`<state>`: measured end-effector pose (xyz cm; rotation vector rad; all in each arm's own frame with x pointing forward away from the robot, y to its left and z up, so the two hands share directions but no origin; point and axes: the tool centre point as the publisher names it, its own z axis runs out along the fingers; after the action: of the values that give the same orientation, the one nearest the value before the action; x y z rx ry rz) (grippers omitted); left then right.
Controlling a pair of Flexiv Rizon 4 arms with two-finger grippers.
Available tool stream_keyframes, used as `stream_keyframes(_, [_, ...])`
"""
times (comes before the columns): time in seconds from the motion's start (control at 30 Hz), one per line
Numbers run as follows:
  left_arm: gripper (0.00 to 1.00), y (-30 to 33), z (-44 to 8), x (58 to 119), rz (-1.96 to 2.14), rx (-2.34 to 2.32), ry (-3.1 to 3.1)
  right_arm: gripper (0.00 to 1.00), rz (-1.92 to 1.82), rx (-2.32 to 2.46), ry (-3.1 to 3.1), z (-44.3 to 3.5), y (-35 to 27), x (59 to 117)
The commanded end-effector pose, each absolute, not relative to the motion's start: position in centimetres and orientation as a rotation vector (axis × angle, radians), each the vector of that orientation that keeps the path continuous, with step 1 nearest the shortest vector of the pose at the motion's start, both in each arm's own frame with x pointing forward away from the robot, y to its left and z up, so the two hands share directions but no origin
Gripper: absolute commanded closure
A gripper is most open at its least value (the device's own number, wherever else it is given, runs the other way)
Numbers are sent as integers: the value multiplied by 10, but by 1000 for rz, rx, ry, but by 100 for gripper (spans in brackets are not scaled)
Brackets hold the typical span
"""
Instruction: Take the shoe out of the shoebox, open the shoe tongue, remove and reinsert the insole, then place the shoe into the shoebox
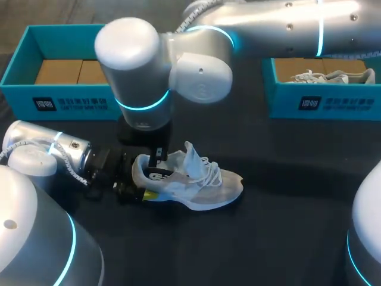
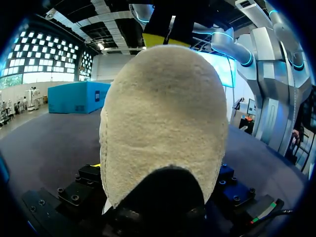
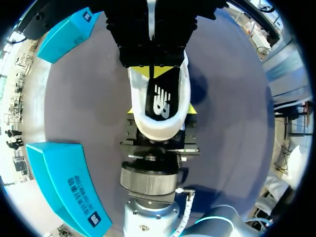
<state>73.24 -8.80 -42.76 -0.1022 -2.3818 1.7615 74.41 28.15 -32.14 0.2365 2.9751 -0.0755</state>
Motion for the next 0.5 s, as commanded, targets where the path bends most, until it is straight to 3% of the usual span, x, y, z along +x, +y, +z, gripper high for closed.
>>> stream_keyframes(0.03, [100,-88,-427,732,1760,-101,-2385,100,-25,245,2983,-333,269,746])
stream_keyframes(0.5, [100,-88,-427,732,1760,-101,-2385,100,5,301,3013,-365,258,735])
